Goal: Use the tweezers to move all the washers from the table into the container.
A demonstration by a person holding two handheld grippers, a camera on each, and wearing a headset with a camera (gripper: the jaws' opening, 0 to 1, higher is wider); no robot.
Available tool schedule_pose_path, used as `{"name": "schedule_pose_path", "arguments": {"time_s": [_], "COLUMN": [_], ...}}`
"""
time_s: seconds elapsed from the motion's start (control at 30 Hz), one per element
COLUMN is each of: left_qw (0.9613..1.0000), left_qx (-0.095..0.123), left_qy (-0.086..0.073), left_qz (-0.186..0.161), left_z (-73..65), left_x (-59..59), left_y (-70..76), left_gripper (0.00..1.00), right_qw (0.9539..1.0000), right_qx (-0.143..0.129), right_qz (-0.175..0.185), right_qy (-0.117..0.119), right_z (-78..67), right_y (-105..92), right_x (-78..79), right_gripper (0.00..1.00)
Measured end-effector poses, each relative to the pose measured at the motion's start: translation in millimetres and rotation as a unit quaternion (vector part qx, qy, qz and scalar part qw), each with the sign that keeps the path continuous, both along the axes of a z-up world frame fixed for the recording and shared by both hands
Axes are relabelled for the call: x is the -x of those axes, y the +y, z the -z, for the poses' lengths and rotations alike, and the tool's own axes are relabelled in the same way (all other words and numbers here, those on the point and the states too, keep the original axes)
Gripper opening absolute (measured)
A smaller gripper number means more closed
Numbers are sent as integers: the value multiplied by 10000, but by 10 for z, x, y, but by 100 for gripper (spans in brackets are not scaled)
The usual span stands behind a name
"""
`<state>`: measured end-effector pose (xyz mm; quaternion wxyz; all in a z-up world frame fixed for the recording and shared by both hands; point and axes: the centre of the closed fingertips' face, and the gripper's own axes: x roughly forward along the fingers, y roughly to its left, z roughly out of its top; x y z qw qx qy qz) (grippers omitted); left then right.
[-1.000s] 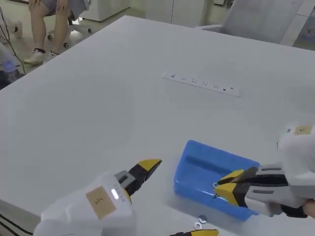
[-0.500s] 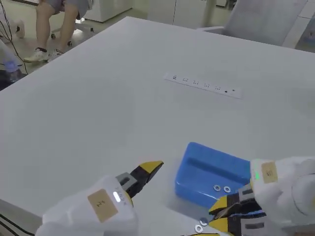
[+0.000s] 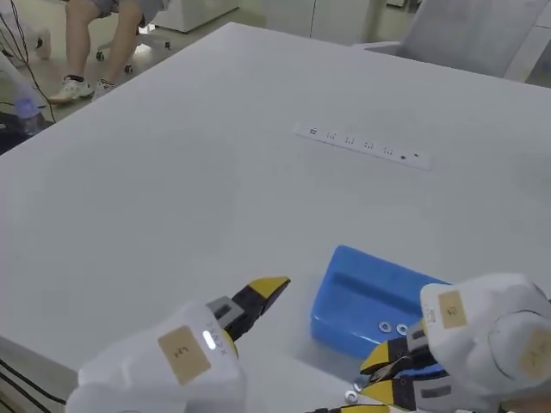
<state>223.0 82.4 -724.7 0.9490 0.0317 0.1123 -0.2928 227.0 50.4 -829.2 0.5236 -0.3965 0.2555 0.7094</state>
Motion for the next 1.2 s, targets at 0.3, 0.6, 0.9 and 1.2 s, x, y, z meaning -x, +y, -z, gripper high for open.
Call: {"name": "schedule_pose_path", "arguments": {"time_s": [0.3, 0.6, 0.9, 1.2], "left_qw": [10000, 10000, 10000, 10000], "left_qx": [-9, -21, -51, -74], "left_qy": [4, 6, 18, 1], "left_qz": [-3, -21, -11, 15], "left_z": [3, 11, 23, 25], "left_x": [1, -2, 2, 5], "left_y": [-3, 9, 6, 4], "left_gripper": [79, 79, 79, 79], "right_qw": [10000, 10000, 9998, 9996], "right_qx": [78, 57, -33, -222], "right_qz": [-49, 18, 115, 197], "right_qy": [-21, 55, 147, 14], "right_z": [48, 65, 76, 67], "right_y": [9, 32, 22, -7], "right_x": [1, -39, -21, 1], "right_gripper": [6, 6, 5, 4]}}
